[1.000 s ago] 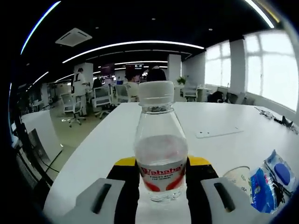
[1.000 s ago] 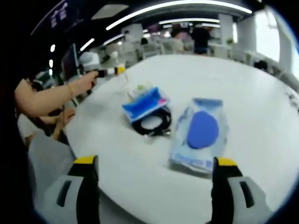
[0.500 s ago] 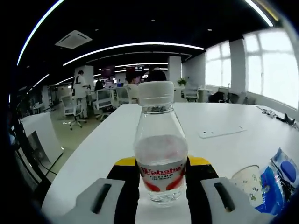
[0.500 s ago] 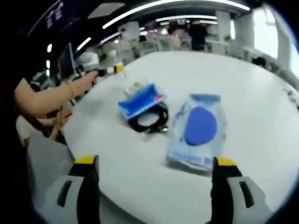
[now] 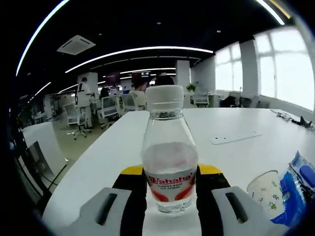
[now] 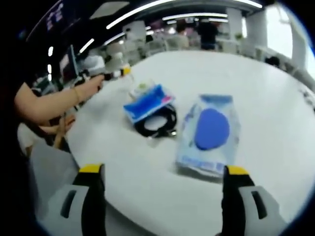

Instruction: Arrange the tabletop items into an orderly group along one side of the table until the central work area is clear of visible clutter.

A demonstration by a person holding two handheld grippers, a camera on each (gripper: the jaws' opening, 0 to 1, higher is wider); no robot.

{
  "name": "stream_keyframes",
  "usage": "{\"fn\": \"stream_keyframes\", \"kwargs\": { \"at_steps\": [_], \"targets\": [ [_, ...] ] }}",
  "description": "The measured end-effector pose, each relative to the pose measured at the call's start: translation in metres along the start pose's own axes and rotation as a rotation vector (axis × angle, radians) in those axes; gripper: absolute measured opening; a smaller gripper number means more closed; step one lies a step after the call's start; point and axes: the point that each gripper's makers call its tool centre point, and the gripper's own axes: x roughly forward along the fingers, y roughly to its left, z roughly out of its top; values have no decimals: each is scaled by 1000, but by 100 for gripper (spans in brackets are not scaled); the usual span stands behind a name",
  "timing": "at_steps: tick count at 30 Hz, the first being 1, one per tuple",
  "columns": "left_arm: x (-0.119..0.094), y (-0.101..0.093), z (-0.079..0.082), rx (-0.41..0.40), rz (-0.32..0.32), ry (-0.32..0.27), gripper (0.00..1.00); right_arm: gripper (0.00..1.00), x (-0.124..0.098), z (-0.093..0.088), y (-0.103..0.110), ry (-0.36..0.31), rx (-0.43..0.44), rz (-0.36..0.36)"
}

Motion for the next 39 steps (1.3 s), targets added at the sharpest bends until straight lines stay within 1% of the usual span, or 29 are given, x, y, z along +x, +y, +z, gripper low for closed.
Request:
{"fn": "stream_keyframes", "kwargs": {
  "at_steps": [3,6,8,10,12,15,18,23,24,26,27,28,29,30,33,36,39],
  "targets": [
    [-1,1,-1,-1,2,3,37,97,0,0,0,-1,8,4],
    [0,0,-1,22,2,11,37,97,0,0,-1,-1,12,-2],
    [1,2,0,9,4,13,37,96,-1,0,-2,-4,17,-4],
    [1,1,0,15,5,17,37,96,-1,-1,-2,-3,21,-4],
    [2,0,0,28,-1,20,37,96,-1,-1,-2,-1,24,-6],
    [5,1,0,19,-3,19,37,96,-2,-3,-2,2,26,-8],
    [7,1,0,33,-14,17,37,96,-2,-3,-3,3,27,-8],
    [9,1,-1,35,-14,26,38,96,-2,-3,-5,5,28,-14],
    [9,1,-1,37,-11,29,39,96,-2,-3,-5,4,29,-14],
    [9,0,5,21,-9,4,48,96,-2,-2,-5,-2,31,-13],
    [9,0,8,19,-7,2,52,95,-2,-2,-4,-3,34,-9],
    [8,-2,11,31,-4,5,53,95,-2,-2,-3,-2,40,-3],
    [7,-2,14,67,1,5,52,95,-2,-3,-3,-3,43,-2],
    [6,-4,21,94,0,-8,53,95,-2,-3,-3,-3,44,-1],
    [4,-9,31,53,-23,-21,60,95,-1,-5,-2,0,44,3],
    [-1,-11,38,58,-25,-24,65,96,-1,-3,-1,-7,43,8],
    [-7,-17,43,55,-46,-34,71,96,-2,-1,0,-16,39,12]
  ]
}}
